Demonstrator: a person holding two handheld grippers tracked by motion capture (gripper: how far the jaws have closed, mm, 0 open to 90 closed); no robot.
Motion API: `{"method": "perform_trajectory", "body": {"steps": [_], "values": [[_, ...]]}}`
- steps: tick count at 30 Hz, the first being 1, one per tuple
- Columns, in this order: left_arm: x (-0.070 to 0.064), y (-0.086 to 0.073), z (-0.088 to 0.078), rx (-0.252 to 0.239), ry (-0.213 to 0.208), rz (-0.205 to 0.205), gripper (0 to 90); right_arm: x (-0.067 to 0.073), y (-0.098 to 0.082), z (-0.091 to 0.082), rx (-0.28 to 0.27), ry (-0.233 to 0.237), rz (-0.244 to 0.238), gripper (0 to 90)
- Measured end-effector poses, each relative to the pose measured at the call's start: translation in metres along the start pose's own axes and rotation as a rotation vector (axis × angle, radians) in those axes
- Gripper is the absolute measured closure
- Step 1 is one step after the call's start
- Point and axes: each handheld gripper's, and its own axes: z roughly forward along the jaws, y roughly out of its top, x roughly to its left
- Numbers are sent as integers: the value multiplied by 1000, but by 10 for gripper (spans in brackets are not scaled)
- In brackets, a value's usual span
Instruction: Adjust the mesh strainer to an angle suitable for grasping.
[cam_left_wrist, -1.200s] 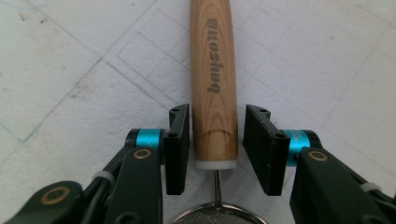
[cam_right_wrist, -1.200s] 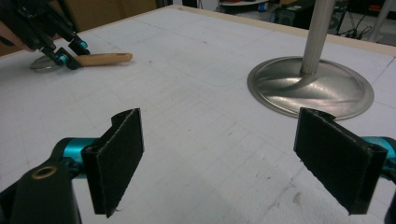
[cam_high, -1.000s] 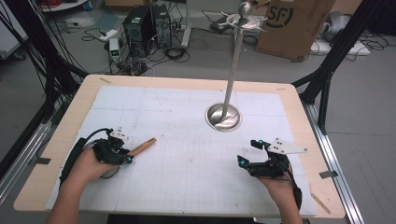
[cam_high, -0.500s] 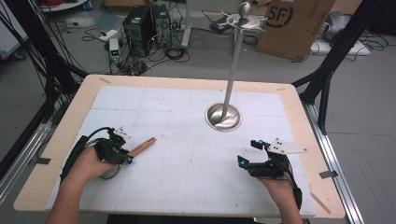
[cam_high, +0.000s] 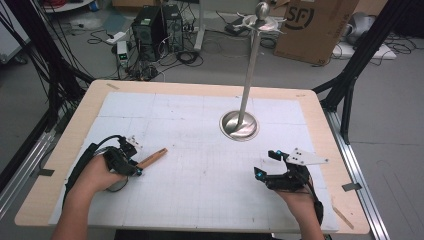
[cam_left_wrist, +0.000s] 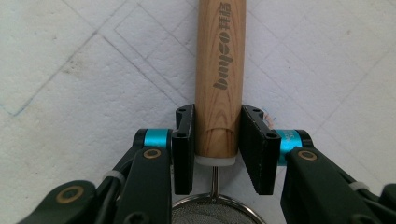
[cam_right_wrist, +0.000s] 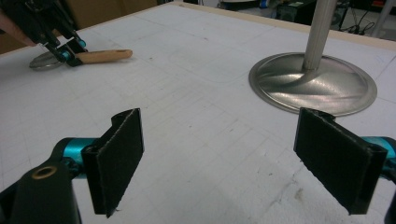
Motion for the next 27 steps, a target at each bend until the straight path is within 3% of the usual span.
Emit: {"method": "perform_trajectory", "body": {"steps": [8,13,27], "values": [[1,-6,-1,-43,-9,-3,686,1,0,0,-2,3,4,149],[3,-10,-2,-76,-21,-27,686,0,0,0,-1,1,7,149],[-3,-12,-16,-183,-60,-1,687,0,-1,1,4,0,7,149]]}}
